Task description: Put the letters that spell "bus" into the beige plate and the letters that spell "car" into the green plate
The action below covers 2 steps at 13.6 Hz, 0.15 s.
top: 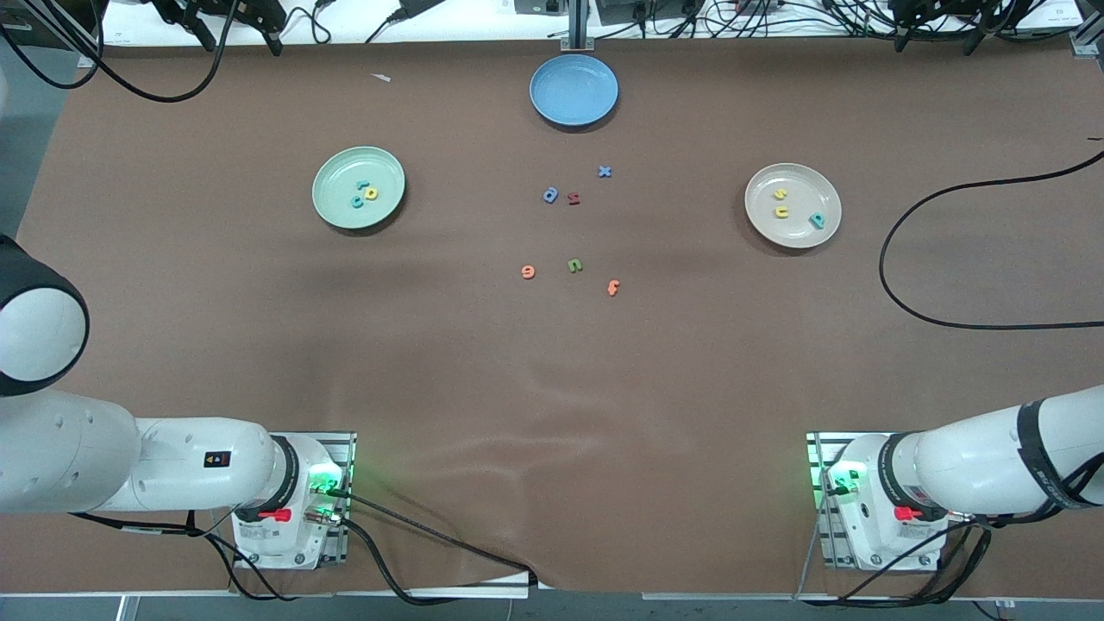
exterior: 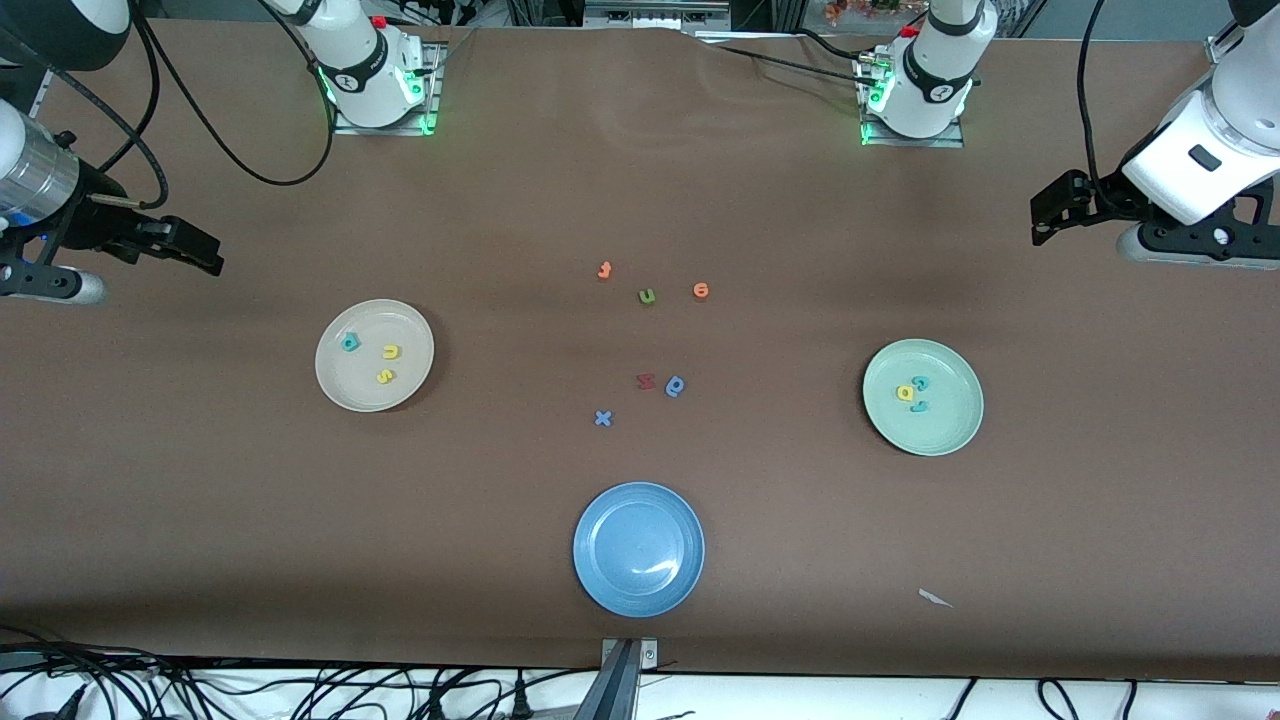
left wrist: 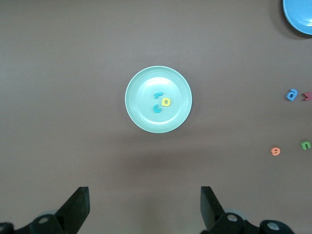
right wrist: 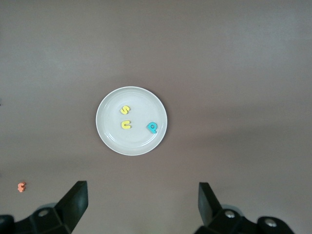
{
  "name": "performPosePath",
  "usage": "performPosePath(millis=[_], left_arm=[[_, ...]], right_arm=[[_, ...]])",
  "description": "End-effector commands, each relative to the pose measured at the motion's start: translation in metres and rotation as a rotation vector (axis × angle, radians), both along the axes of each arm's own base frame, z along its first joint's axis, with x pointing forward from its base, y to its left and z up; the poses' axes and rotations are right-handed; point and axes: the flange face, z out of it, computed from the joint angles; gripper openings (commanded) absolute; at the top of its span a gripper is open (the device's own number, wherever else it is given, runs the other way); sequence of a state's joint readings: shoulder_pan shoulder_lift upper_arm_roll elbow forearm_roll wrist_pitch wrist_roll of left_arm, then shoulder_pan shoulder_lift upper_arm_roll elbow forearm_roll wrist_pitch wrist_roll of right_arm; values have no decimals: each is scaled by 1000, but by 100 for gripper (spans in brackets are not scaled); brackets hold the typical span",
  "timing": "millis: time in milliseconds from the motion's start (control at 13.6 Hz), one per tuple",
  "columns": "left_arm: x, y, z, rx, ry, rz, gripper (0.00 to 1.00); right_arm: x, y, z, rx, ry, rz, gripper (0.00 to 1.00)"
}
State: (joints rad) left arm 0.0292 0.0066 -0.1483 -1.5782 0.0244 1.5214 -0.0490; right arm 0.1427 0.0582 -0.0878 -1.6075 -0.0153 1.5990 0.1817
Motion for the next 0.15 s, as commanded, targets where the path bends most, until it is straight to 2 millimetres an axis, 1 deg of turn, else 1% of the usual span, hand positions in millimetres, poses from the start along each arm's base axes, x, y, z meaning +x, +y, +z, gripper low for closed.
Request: performPosePath(millis=[0, 74], left_arm=[[-4, -1, 9, -8, 1, -3, 100], [-4, -1, 9, -8, 2, -3, 100]], right_arm=[[1, -4, 6, -2, 6, 18, 100], [1, -4, 6, -2, 6, 18, 100]])
